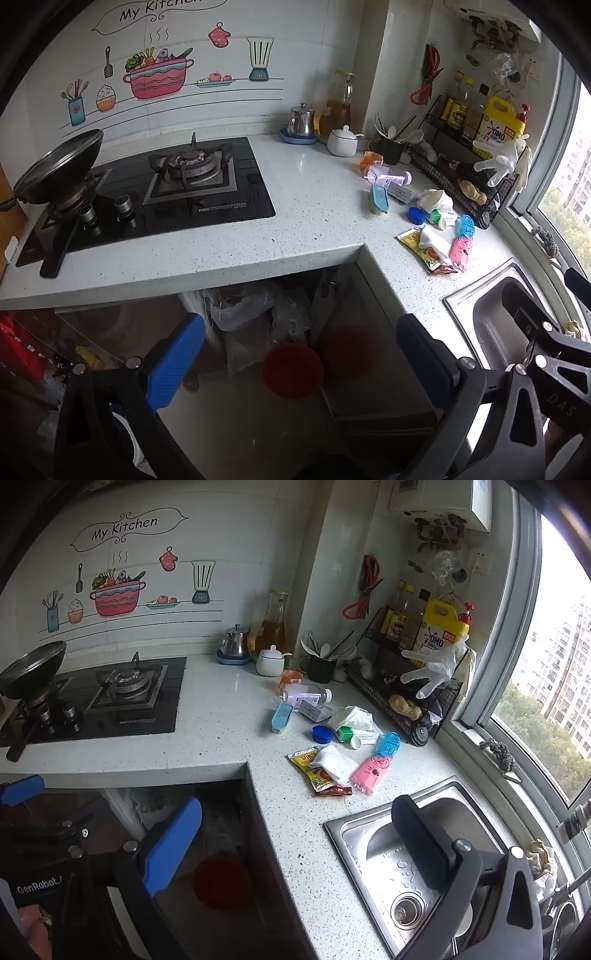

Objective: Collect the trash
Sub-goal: 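Move both tools toward the cluttered counter beside the sink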

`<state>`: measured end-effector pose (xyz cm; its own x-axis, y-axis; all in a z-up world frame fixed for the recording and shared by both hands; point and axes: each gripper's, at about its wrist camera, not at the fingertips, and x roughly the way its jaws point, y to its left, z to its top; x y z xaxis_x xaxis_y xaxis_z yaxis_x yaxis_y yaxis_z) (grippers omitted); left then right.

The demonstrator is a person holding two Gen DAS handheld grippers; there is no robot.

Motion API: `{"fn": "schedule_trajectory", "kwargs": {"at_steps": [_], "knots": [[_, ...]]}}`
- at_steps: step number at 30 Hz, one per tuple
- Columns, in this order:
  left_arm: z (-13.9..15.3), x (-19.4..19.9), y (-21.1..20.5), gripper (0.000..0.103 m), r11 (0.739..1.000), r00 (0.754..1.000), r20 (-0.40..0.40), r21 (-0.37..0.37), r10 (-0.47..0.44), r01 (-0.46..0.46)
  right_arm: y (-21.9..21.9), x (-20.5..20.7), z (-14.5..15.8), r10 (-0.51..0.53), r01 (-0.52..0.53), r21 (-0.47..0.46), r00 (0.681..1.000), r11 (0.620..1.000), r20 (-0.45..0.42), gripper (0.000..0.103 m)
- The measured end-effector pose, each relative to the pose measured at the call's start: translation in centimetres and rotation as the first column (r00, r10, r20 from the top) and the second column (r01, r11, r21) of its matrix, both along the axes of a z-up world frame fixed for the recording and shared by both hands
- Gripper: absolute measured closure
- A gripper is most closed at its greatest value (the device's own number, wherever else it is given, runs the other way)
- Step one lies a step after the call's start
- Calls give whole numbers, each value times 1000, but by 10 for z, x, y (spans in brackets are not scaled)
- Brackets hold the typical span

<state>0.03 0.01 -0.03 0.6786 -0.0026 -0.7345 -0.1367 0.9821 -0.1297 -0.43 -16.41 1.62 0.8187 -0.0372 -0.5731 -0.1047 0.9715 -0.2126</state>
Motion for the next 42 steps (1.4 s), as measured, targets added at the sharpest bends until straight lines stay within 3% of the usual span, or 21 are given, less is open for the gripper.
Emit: {"fn": "schedule_trajectory", "kwargs": {"at_steps": [42], "knots": [[4,-10,-6,0,1000,1000,18,21,-14,14,-7,-5,-5,29,-28,20,999,999,-27,0]]}}
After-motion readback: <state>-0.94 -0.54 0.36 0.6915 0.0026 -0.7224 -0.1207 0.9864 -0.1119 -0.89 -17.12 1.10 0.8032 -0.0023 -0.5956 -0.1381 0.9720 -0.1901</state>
